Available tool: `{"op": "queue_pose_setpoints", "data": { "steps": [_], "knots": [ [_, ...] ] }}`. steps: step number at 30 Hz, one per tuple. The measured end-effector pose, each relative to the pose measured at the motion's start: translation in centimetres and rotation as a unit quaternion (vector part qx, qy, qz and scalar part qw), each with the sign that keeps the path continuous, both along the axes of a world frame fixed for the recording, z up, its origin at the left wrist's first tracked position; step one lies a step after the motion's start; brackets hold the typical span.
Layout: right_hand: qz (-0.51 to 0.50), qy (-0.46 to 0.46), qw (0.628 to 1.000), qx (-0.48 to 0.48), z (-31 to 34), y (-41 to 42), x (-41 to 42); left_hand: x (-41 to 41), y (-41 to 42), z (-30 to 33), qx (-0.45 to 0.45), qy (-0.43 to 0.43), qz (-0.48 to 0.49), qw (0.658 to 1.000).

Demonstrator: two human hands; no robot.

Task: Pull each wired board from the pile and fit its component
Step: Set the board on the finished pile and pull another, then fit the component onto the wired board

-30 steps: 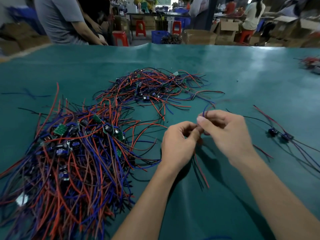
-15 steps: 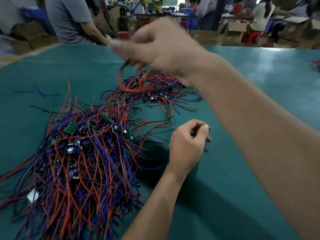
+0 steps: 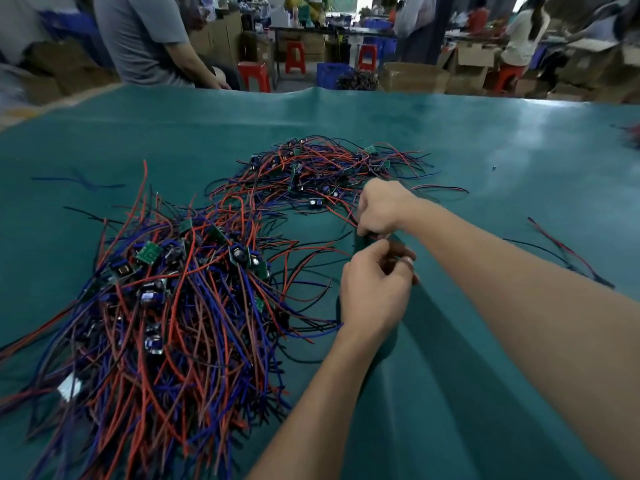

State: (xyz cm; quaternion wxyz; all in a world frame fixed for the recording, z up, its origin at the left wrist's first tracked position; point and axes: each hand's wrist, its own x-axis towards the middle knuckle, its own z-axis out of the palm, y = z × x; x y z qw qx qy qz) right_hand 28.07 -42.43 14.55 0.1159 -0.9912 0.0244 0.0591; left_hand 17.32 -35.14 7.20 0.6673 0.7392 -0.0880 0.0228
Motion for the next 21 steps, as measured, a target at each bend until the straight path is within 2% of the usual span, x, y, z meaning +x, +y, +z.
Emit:
{"op": "queue_pose_setpoints", "data": {
  "steps": [6,9,12,15,17,21],
  "knots": [
    [-0.051,-0.038,0.998,-0.003,1.4,-5.3,-1.8,0.1,-0.1,-0.1,-0.009,0.002,0.013,1.000],
    [-0.082,-0.073,0.993,0.039,1.8,-8.2,-3.6,0.2,-0.1,-0.2,0.003,0.008,0.028,1.000],
    [-0.130,-0.054,0.971,0.193,1.4,-10.3,-6.7,0.3,-0.1,-0.1,0.021,0.018,0.041,0.999],
    [-0.158,0.013,0.903,0.400,0.8,-11.3,-10.6,0.3,-0.2,-0.2,0.046,0.014,0.060,0.997],
    [-0.150,0.048,0.882,0.444,0.1,-11.3,-12.8,0.3,-0.2,-0.2,0.070,0.007,0.066,0.995],
    [-0.083,0.116,0.878,0.456,-1.0,-10.9,-15.7,0.1,-0.2,0.0,0.095,-0.009,0.060,0.994]
  ]
}}
